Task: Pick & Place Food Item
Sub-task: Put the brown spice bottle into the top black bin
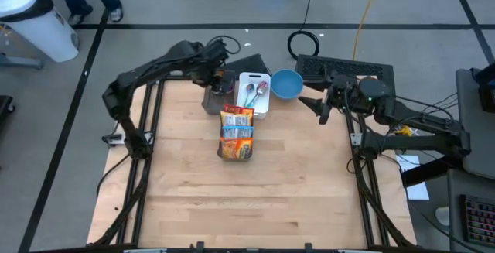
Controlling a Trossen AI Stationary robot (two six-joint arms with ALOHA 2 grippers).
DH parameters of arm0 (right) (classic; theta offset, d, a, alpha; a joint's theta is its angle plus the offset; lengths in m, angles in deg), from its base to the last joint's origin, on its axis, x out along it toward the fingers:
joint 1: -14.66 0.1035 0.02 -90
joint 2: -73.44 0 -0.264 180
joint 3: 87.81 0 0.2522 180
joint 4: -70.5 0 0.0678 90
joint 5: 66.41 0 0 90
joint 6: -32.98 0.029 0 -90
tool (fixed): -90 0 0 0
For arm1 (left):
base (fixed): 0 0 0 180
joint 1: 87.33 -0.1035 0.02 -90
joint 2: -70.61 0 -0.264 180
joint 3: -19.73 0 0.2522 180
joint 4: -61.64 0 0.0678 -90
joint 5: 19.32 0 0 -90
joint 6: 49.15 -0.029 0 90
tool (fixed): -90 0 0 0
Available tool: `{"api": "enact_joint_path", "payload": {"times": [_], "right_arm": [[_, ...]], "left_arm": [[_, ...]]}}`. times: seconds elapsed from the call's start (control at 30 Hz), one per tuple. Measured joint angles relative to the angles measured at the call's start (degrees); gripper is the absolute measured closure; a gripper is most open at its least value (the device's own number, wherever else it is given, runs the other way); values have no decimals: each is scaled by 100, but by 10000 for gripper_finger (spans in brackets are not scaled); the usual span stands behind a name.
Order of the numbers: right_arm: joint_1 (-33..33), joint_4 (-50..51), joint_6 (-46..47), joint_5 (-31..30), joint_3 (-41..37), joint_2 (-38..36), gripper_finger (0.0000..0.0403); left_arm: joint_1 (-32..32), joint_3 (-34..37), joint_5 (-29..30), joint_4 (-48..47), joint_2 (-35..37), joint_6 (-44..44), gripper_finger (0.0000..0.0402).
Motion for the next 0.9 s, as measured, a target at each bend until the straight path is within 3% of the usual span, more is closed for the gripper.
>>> {"api": "enact_joint_path", "payload": {"times": [0.33, 0.9], "right_arm": [[-302, 4, 296, -38, 0, 219, 110], [-326, -30, 399, -156, 0, 559, 110]], "left_arm": [[-346, 2, -138, -23, -663, -847, 217], [-190, 808, -167, 507, -743, -417, 218]]}}
